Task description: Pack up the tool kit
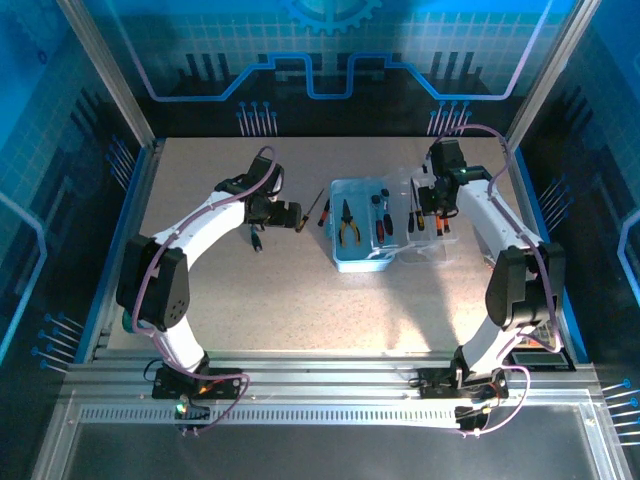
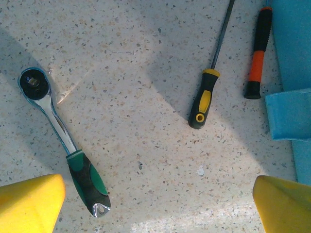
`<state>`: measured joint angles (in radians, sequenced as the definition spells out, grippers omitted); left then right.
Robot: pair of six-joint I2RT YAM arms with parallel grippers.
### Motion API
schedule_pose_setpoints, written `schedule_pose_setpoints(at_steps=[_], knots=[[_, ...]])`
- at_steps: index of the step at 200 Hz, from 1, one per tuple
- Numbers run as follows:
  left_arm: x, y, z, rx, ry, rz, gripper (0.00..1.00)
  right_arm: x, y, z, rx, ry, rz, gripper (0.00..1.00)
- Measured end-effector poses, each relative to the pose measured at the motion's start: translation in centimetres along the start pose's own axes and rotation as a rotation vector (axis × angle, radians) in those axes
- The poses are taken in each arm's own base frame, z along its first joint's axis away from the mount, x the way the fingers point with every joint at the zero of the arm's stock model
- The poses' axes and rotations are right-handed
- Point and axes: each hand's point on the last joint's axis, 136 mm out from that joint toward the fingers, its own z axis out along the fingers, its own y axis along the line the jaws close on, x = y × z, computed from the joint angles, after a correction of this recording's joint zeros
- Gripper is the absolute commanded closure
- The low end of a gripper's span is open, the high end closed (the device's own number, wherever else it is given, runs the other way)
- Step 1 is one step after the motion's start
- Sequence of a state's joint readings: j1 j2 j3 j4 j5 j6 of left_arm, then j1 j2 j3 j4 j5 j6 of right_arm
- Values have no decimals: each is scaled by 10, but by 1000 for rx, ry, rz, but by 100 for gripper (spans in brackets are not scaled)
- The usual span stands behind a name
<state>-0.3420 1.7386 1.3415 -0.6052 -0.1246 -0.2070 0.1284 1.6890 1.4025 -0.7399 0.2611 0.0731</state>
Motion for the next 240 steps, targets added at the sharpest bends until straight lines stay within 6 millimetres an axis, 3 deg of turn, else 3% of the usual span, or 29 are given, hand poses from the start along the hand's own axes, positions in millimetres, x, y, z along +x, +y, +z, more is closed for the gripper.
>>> schedule_pose_setpoints(at_steps=[30,85,101,113,126,138,181,212,240], knots=[[1,2,2,-3,6,-2,1,0,0,2,0,4,-9,70],[3,16,7,-21,16,-30,1,-1,-4,2,9,-2,-7,55],[6,27,9,-36,28,-51,1,-2,-6,-1,16,-9,-6,42],[7,37,11,-48,33,-71,1,-4,-6,-7,11,-23,-3,26],[5,50,12,-63,34,-98,1,-8,-2,-17,-15,-54,-4,10],[4,63,13,-77,36,-125,1,-13,4,-31,-47,-94,-12,0],[16,102,42,-130,103,-205,2,-27,37,-85,-194,-262,-34,0],[37,106,73,-149,194,-205,16,-25,55,-89,-250,-270,-56,0],[33,108,83,-164,215,-207,29,-21,62,-87,-271,-260,-68,0]])
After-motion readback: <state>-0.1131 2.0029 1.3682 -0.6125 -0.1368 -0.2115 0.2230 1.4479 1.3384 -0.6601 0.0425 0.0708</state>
